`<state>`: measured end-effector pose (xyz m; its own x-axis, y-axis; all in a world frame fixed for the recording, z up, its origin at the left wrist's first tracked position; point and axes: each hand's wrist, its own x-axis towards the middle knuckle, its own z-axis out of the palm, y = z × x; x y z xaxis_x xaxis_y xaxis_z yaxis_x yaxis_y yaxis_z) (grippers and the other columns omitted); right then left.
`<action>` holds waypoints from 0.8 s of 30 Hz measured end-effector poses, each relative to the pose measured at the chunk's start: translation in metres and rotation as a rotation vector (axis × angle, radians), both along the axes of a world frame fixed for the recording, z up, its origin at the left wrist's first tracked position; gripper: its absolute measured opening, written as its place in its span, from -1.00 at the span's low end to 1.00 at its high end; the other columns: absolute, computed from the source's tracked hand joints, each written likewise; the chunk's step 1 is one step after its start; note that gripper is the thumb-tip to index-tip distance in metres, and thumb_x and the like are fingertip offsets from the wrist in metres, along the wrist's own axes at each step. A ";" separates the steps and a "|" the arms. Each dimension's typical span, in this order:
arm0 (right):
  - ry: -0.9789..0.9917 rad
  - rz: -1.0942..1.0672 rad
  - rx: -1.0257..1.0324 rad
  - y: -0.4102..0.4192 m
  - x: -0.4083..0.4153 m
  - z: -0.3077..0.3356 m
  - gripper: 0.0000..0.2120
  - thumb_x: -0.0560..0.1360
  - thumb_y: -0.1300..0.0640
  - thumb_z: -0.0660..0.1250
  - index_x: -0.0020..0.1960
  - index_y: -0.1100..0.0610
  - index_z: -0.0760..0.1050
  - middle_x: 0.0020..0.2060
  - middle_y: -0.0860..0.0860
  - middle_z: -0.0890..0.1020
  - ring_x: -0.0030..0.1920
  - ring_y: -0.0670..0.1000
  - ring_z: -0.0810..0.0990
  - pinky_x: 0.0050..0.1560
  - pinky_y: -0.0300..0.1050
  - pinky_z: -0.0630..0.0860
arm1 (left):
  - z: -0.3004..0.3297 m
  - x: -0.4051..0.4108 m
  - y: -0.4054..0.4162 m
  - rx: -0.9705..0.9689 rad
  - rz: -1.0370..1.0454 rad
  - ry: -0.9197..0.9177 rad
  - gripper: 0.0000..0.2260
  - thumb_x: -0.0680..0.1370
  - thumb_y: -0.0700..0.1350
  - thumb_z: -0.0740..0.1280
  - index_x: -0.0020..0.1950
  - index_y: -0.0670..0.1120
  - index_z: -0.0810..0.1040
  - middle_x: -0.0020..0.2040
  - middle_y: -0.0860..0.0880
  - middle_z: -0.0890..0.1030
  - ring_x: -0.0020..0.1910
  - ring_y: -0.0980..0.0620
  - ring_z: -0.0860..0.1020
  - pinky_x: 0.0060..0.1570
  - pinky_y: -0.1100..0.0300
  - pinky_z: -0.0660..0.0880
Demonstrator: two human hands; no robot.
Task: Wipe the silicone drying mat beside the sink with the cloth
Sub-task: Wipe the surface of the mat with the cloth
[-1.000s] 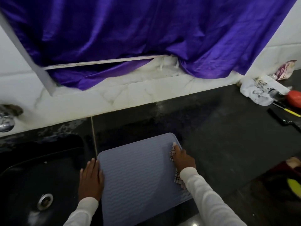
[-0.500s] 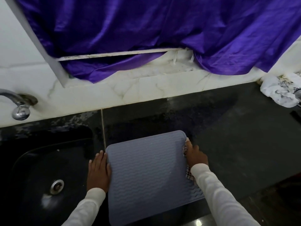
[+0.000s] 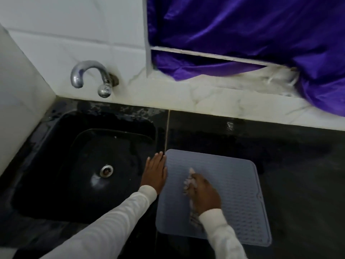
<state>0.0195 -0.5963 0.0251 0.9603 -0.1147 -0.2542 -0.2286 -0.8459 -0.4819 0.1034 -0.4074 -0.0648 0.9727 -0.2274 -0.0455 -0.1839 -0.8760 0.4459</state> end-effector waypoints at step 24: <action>0.169 0.017 -0.341 0.004 -0.004 -0.043 -0.40 0.65 0.10 0.02 0.55 -0.08 -0.26 0.29 0.19 0.37 0.14 0.21 0.53 0.12 0.12 0.48 | -0.016 0.005 0.002 0.017 -0.016 -0.063 -0.52 0.63 0.06 -0.04 0.54 -0.05 0.15 0.55 -0.03 0.15 0.52 0.03 0.03 0.49 0.00 -0.15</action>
